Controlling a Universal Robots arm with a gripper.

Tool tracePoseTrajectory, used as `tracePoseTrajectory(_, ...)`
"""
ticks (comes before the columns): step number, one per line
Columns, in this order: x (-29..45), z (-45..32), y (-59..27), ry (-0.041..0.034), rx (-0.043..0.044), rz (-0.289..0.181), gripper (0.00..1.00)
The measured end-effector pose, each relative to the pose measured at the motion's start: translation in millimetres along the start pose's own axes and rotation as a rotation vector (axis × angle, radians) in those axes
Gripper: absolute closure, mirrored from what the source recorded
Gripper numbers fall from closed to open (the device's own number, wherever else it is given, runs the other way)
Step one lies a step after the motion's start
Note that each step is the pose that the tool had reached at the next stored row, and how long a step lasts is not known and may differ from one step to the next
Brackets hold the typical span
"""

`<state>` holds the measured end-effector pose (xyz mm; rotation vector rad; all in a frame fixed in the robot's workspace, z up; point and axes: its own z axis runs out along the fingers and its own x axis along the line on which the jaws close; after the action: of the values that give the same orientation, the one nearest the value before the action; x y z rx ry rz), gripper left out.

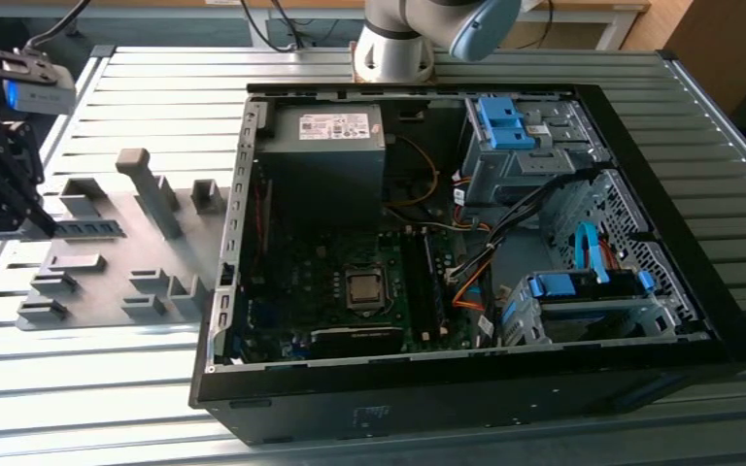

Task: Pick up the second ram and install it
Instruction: 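Pick up the second ram and move it above second insertion slot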

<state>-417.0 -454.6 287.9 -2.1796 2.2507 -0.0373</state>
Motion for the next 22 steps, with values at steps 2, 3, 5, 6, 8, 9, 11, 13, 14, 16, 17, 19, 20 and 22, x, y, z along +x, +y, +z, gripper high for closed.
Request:
tracePoseTrajectory(2, 0.0, -0.8, 0.0, 0.0001, -0.0001, 0.000, 0.86)
tracePoseTrajectory(3, 0.0, -1.2, 0.0, 0.0000, -0.0001, 0.000, 0.86)
tracePoseTrajectory(5, 0.0, -1.8, 0.0, 0.0000, 0.0000, 0.000, 0.86)
tracePoseTrajectory(6, 0.0, -2.2, 0.0, 0.0001, 0.0000, 0.000, 0.86)
tracePoseTrajectory(8, 0.0, -3.0, -0.1, 0.0000, 0.0000, 0.000, 0.86)
tracePoseTrajectory(9, 0.0, -3.3, -0.1, 0.0000, 0.0000, 0.000, 0.86)
tracePoseTrajectory(11, 0.0, -4.0, -0.1, 0.0000, 0.0000, 0.000, 0.86)
tracePoseTrajectory(13, 0.1, -4.8, -0.1, 0.0001, -0.0001, 0.000, 0.86)
tracePoseTrajectory(14, 0.0, -5.1, -0.1, 0.0000, 0.0000, 0.000, 0.86)
tracePoseTrajectory(16, 0.0, -5.7, -0.1, 0.0000, 0.0000, 0.000, 0.86)
tracePoseTrajectory(17, 0.1, -6.1, -0.1, 0.0001, -0.0001, 0.000, 0.86)
tracePoseTrajectory(19, 0.1, -7.2, -0.1, 0.0002, -0.0003, 0.000, 0.86)
tracePoseTrajectory(20, 0.1, -7.6, -0.1, 0.0001, -0.0001, 0.000, 0.86)
tracePoseTrajectory(22, 0.1, -8.7, -0.2, 0.0001, -0.0001, 0.000, 0.86)
